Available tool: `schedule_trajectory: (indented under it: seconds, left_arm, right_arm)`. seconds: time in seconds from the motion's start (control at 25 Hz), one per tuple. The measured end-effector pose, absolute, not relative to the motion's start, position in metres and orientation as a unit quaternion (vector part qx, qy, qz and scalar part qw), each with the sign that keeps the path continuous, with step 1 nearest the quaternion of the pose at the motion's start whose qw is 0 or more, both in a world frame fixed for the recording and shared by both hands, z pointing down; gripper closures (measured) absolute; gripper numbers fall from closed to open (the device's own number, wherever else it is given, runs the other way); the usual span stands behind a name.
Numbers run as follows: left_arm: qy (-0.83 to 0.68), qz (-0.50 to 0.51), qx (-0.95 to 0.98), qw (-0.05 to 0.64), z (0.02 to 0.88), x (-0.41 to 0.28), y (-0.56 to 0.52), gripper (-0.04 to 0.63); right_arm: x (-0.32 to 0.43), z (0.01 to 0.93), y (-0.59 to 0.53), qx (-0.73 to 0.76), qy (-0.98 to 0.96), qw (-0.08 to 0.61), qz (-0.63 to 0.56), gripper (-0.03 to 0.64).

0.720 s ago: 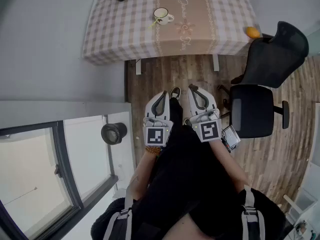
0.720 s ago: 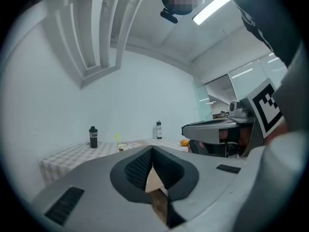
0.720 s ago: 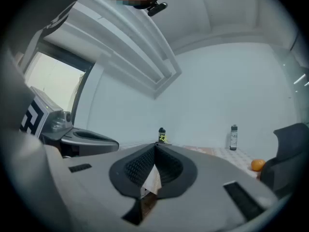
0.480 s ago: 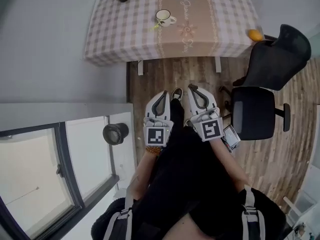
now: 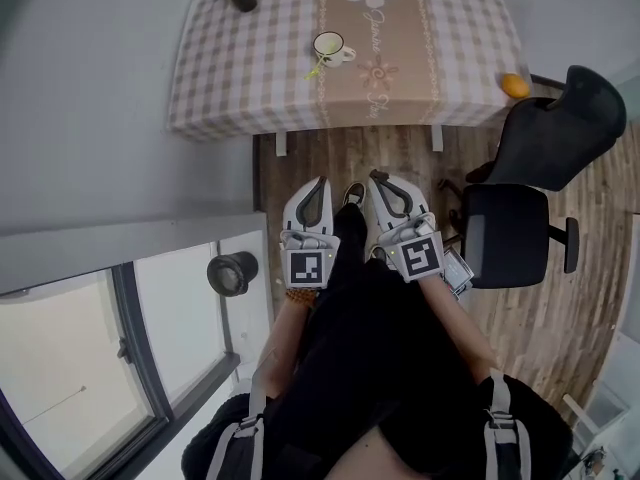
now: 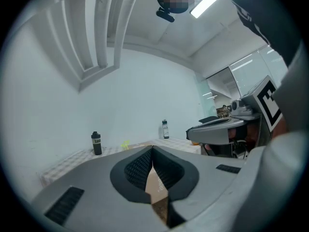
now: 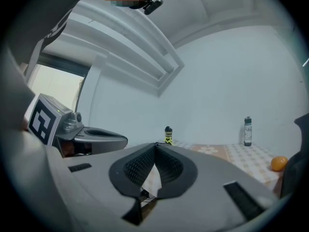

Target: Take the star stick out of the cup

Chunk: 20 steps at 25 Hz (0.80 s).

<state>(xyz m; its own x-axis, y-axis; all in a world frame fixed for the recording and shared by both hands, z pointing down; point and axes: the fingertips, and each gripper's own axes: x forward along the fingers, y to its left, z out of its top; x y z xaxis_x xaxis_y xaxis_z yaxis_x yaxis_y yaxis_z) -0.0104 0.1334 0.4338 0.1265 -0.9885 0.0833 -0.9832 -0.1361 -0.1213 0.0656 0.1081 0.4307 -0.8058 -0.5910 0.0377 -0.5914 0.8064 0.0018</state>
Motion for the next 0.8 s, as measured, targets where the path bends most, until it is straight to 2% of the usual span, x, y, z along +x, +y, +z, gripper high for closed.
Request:
schedule_trajectory:
  seconds: [0.8]
  left_arm:
    - [0.636,-0.091,-0.766,-0.028,0.505,-0.076,0.0,0.583]
  right_arm:
    - [0.028,0.424,0.002,0.342,-0.939,0.046,-0.005,0.611]
